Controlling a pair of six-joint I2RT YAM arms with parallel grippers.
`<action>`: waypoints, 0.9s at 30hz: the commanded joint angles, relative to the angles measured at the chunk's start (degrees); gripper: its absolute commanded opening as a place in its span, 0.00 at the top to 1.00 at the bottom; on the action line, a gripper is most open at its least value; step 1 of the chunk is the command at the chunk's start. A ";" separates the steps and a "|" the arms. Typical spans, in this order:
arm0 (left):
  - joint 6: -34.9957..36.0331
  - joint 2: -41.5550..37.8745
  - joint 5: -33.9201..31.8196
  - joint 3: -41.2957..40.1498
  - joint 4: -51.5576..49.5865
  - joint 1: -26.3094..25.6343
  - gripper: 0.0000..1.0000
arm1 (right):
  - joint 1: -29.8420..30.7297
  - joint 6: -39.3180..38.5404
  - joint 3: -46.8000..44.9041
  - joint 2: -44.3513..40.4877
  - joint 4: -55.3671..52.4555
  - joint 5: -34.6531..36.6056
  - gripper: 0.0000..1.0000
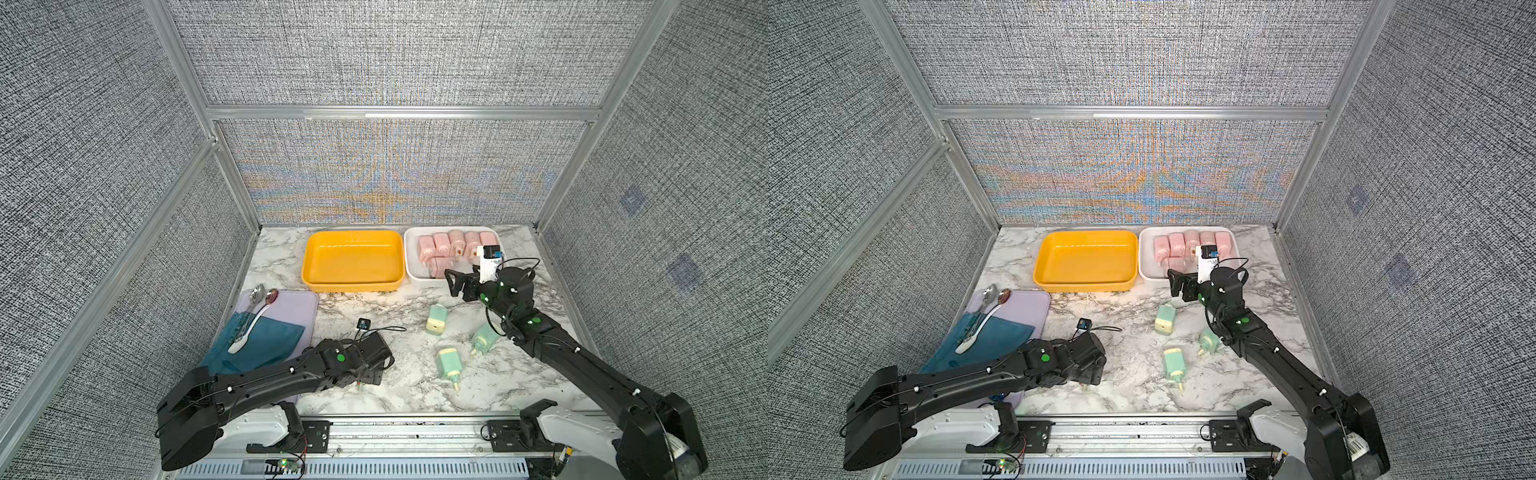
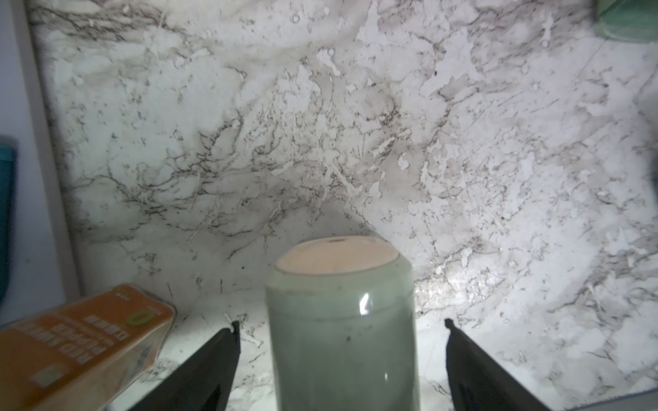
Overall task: Place the pencil sharpeners by color into the storage box
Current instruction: Pick up the pencil sharpener from the center of the board.
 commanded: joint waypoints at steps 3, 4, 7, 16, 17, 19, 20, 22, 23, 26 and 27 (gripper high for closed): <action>1.05 -0.42 -3.02 -0.50 2.22 -0.10 0.09 | 0.07 -0.63 0.73 0.32 0.01 0.39 0.01; 0.60 -0.14 -2.59 -0.87 2.18 -0.10 0.10 | 0.09 -0.80 0.91 0.48 -0.23 0.41 0.01; -0.15 0.32 -1.50 -1.40 2.22 -0.21 0.11 | 0.13 -0.91 1.19 0.81 -0.37 0.25 0.01; 0.56 3.86 -0.77 -0.65 2.44 -0.29 0.20 | 0.06 -0.65 1.12 1.21 0.30 -0.09 0.01; 0.14 4.21 -0.34 -0.83 2.84 -0.30 0.21 | 0.07 -0.65 1.11 1.21 0.31 -0.04 0.01; -0.39 5.25 0.59 -0.89 3.61 -0.38 0.24 | 0.07 -0.65 1.12 1.21 0.32 -0.14 0.01; -0.50 5.74 0.75 -0.71 3.58 -0.40 0.26 | 0.07 -0.73 1.16 1.16 0.24 -0.16 0.01; -0.39 6.43 0.54 -0.10 3.31 -0.46 0.30 | 0.11 -0.81 1.11 1.03 0.16 -0.16 0.01; -0.41 6.44 0.05 0.22 2.89 -0.46 0.32 | 0.06 -0.83 1.02 0.95 0.23 -0.11 0.01; -0.53 6.06 -1.30 0.84 2.05 -0.46 0.40 | 0.06 -1.00 0.93 0.96 0.18 -0.12 0.01; -0.65 5.78 -1.40 0.96 2.04 -0.47 0.42 | 0.08 -1.00 0.93 1.12 0.22 -0.11 0.01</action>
